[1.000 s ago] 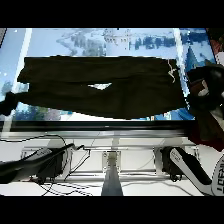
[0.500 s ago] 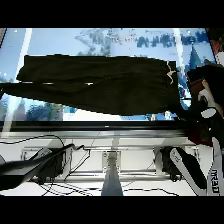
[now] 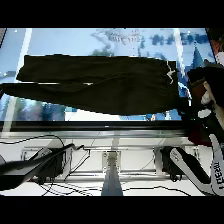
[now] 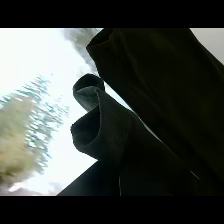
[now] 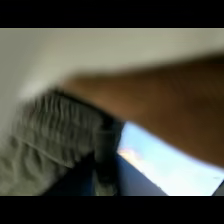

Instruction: Fold the clothes and pants, and hang the long-sleeved shirts on hangers.

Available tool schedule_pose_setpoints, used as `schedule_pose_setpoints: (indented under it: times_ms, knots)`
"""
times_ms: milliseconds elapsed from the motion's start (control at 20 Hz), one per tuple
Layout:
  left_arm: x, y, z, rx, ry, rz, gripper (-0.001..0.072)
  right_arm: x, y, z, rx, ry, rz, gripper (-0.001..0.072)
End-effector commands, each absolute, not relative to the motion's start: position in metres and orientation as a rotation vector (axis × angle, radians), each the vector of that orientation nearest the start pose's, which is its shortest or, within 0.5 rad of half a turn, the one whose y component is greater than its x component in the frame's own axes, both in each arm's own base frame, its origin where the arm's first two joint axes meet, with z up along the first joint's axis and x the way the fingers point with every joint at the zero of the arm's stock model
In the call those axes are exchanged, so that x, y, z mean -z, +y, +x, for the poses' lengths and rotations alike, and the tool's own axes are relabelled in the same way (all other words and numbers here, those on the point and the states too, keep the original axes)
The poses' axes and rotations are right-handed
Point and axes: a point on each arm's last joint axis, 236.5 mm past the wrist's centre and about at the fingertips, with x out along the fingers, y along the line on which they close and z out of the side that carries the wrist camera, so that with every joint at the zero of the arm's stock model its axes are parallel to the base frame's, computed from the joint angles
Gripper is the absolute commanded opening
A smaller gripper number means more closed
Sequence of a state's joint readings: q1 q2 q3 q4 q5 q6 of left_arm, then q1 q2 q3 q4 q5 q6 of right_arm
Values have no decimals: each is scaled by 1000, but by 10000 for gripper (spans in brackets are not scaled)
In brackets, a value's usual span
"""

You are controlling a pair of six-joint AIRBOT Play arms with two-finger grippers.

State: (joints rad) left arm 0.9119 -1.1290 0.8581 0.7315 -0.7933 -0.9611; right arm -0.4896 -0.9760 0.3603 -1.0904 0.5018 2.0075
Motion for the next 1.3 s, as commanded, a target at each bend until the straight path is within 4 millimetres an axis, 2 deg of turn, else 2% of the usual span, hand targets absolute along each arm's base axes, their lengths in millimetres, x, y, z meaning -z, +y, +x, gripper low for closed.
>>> schedule_pose_setpoints:
  times_ms: [0,100,200,350,450,550,650,850,900,950,1000,1100,1250]
  knots:
    - [-40,235,341,-349,638,-633,16,107,-96,286,662,856,1108,30]
    - [-40,235,341,-349,638,-634,16,105,-88,287,612,898,1054,29]
    - [-43,236,341,-351,632,-629,16,94,-79,293,539,899,968,28]
    - [-55,237,339,-358,606,-608,15,60,-66,300,436,849,823,28]
    - [-65,242,333,-377,582,-597,16,37,-56,296,378,840,742,28]
    - [-72,251,322,-404,565,-600,16,16,-55,283,356,839,656,27]
    - [-66,256,304,-420,609,-597,15,-10,-65,265,371,828,529,28]
    - [-18,260,237,-467,927,-466,15,-52,-91,212,480,852,328,28]
    - [-10,262,224,-481,989,-433,16,-59,-97,199,511,856,299,28]
    - [-9,264,220,-488,1005,-415,15,-65,-101,189,536,851,278,28]
    - [-10,266,223,-494,991,-414,15,-69,-101,184,542,841,273,28]
    - [-23,277,240,-544,882,-454,12,-72,-99,183,539,827,276,28]
    - [-53,295,278,-616,719,-452,8,-75,-105,203,531,787,275,28]
